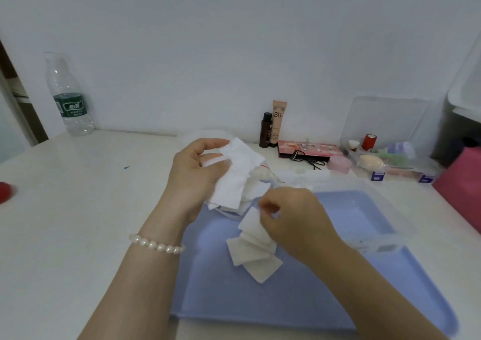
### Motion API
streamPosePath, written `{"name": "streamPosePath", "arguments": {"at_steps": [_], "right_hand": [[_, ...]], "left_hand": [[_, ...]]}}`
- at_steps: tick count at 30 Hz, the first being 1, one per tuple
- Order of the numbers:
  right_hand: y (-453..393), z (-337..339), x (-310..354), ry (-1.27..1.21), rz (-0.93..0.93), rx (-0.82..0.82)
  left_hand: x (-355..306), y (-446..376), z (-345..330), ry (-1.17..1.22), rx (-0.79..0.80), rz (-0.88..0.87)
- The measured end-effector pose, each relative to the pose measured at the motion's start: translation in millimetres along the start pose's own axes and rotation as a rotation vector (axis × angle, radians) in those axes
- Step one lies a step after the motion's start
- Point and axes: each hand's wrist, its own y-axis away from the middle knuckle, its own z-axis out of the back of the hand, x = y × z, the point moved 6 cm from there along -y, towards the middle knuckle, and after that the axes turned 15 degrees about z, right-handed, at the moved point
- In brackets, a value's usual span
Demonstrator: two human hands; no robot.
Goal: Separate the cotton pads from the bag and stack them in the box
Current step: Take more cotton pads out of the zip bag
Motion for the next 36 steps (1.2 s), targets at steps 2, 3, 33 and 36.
{"name": "streamPosePath", "arguments": {"at_steps": [2, 3, 33, 36], "right_hand": [[0.7, -13.4, 6.2, 0.153, 0.084, 0.162], [0.2, -19.1, 10.1, 0.221, 0.113, 0.228], [21.4, 35.6, -42.9, -1.299, -0.597, -0.364], [23.3, 29.5, -44.1, -1.155, -0.641, -0.395]], "left_hand": [[1.2, 0.6, -4.1, -0.038, 0.011, 0.000], [1.5, 1.5, -6.0, -0.052, 0.021, 0.002], [12.8, 15.5, -43.3, -0.004, 0.390, 0.114], [19.3, 17.8, -51.5, 0.006, 0.444, 0.156]]}}
